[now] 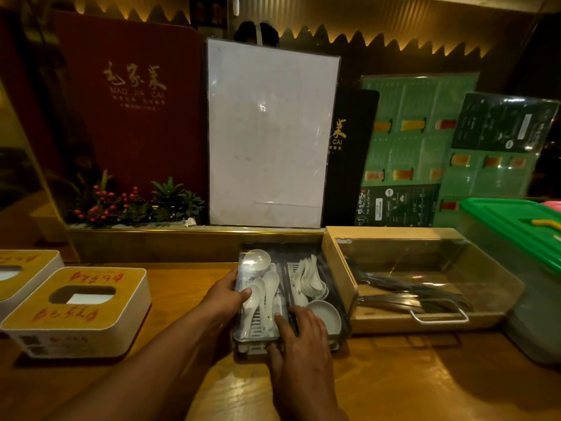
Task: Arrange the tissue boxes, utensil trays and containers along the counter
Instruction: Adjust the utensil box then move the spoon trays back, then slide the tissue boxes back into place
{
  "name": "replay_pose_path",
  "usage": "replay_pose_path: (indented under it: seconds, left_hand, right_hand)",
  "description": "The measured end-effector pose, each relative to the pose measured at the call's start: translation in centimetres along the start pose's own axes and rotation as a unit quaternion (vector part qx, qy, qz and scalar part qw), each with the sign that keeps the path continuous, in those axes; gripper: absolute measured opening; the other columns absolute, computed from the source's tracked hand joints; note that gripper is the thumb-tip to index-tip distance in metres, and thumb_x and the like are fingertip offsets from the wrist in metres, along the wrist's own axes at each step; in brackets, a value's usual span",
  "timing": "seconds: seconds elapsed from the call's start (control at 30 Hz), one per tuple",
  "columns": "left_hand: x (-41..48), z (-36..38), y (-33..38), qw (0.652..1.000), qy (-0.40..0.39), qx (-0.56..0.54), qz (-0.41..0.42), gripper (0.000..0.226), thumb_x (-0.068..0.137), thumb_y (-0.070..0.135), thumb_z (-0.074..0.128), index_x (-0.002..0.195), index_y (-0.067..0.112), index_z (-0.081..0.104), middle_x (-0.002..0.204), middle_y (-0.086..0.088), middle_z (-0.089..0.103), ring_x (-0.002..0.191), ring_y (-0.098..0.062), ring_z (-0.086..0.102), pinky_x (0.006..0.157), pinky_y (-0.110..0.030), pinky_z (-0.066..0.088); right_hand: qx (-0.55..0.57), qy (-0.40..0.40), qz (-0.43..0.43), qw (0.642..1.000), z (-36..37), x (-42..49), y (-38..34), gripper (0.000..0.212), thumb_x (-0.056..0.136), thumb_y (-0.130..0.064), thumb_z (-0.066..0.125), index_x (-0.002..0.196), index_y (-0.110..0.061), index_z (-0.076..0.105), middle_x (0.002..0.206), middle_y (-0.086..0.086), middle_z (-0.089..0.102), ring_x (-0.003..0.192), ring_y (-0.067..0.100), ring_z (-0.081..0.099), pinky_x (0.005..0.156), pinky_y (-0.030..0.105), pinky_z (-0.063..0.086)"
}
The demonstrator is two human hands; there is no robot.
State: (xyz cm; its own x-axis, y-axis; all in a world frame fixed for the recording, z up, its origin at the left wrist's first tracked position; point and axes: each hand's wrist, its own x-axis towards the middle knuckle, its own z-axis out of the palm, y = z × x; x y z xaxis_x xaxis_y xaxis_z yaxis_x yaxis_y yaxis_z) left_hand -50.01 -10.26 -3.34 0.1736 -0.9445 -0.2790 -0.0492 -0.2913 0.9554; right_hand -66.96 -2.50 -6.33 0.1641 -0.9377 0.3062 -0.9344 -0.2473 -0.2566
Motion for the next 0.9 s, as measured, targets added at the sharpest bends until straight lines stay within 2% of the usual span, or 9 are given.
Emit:
replay_pose_path:
  seconds: [0.1, 0.17, 0.27, 0.33, 0.43, 0.53, 0.67, 0.8, 0.9]
  left_hand:
    - [0.2, -0.1, -0.2, 1.000, -0.006, -0.002, 0.007, 0.045, 0.097, 0.002, 0.052, 0.118, 0.041, 0.056, 0.105, 0.003, 0.070, 0.086, -0.017, 0.069, 0.053, -0.028, 0.056]
    - [0.3, -0.2, -0.2, 1.000, -0.008, 0.005, 0.009, 0.046, 0.096, 0.003, 0.054, 0.119, 0.042, 0.056, 0.107, 0.002, 0.070, 0.089, -0.018, 0.069, 0.060, -0.032, 0.058]
    - [-0.1, -0.7, 0.0, 0.999, -0.005, 0.042, 0.030, 0.049, 0.093, 0.010, 0.061, 0.131, 0.040, 0.052, 0.124, -0.003, 0.067, 0.103, -0.023, 0.067, 0.085, -0.046, 0.058]
    - [-0.7, -1.2, 0.1, 0.996, 0.009, 0.078, 0.047, 0.057, 0.092, 0.018, 0.066, 0.142, 0.033, 0.044, 0.139, -0.004, 0.058, 0.116, -0.026, 0.061, 0.092, -0.047, 0.054]
    - [-1.8, -3.2, 0.6, 0.985, 0.027, 0.150, 0.086, 0.072, 0.090, 0.029, 0.068, 0.151, 0.028, 0.032, 0.152, 0.000, 0.043, 0.133, -0.024, 0.048, 0.101, -0.045, 0.048]
    - [-3.3, -7.4, 1.4, 0.965, 0.010, 0.210, 0.157, 0.068, 0.087, 0.031, 0.071, 0.147, 0.032, 0.038, 0.150, 0.005, 0.045, 0.134, -0.016, 0.047, 0.101, -0.036, 0.046]
    - [-5.5, -16.1, 2.0, 0.924, 0.031, 0.301, 0.235, 0.070, 0.084, 0.039, 0.072, 0.146, 0.038, 0.038, 0.146, 0.007, 0.050, 0.131, -0.015, 0.049, 0.100, -0.041, 0.049]
    - [-7.7, -26.4, 1.3, 0.890, 0.116, 0.371, 0.239, 0.072, 0.083, 0.041, 0.072, 0.147, 0.038, 0.037, 0.148, 0.004, 0.048, 0.132, -0.020, 0.047, 0.099, -0.043, 0.047]
    - [-8.2, -32.3, -0.3, 0.898, 0.148, 0.357, 0.211, 0.070, 0.082, 0.047, 0.071, 0.144, 0.041, 0.040, 0.146, -0.001, 0.051, 0.128, -0.027, 0.051, 0.096, -0.050, 0.048]
  right_hand:
    - [0.016, 0.014, -0.001, 1.000, 0.3, -0.1, 0.0, 0.070, 0.062, -0.047, 0.087, 0.125, -0.032, 0.063, 0.135, 0.003, 0.059, 0.130, 0.027, 0.046, 0.103, 0.050, 0.046]
    - [0.022, 0.025, 0.002, 0.999, 0.5, -0.1, 0.1, 0.069, 0.066, -0.045, 0.086, 0.129, -0.031, 0.061, 0.139, 0.004, 0.056, 0.132, 0.027, 0.041, 0.105, 0.051, 0.044]
    - [0.034, 0.027, 0.002, 0.999, 0.1, -0.5, -0.4, 0.069, 0.077, -0.046, 0.076, 0.139, -0.032, 0.050, 0.149, 0.004, 0.045, 0.141, 0.027, 0.030, 0.114, 0.049, 0.032]
    - [0.060, 0.013, 0.005, 0.998, -0.2, -0.9, -1.1, 0.068, 0.083, -0.048, 0.068, 0.144, -0.033, 0.042, 0.155, 0.002, 0.035, 0.146, 0.026, 0.020, 0.119, 0.046, 0.023]
    - [0.087, 0.024, -0.022, 0.996, -0.8, -1.3, -2.9, 0.060, 0.086, -0.045, 0.066, 0.141, -0.036, 0.043, 0.152, 0.000, 0.037, 0.143, 0.023, 0.025, 0.117, 0.043, 0.027]
    - [0.141, 0.047, -0.081, 0.986, -0.5, -0.9, -5.8, 0.045, 0.086, -0.042, 0.065, 0.129, -0.030, 0.055, 0.135, 0.001, 0.052, 0.127, 0.021, 0.045, 0.102, 0.042, 0.045]
    - [0.182, 0.056, -0.102, 0.976, 0.8, 0.0, -13.2, 0.048, 0.091, -0.052, 0.055, 0.135, -0.032, 0.050, 0.129, -0.002, 0.054, 0.117, 0.017, 0.049, 0.092, 0.040, 0.048]
    - [0.158, -0.012, -0.087, 0.983, 2.5, 0.5, -21.7, 0.065, 0.088, -0.061, 0.055, 0.146, -0.044, 0.030, 0.147, -0.004, 0.038, 0.130, 0.018, 0.036, 0.103, 0.036, 0.041]
    - [0.120, -0.056, -0.058, 0.990, 4.1, 1.4, -25.5, 0.075, 0.082, -0.068, 0.059, 0.147, -0.044, 0.029, 0.155, 0.000, 0.030, 0.138, 0.025, 0.029, 0.109, 0.042, 0.035]
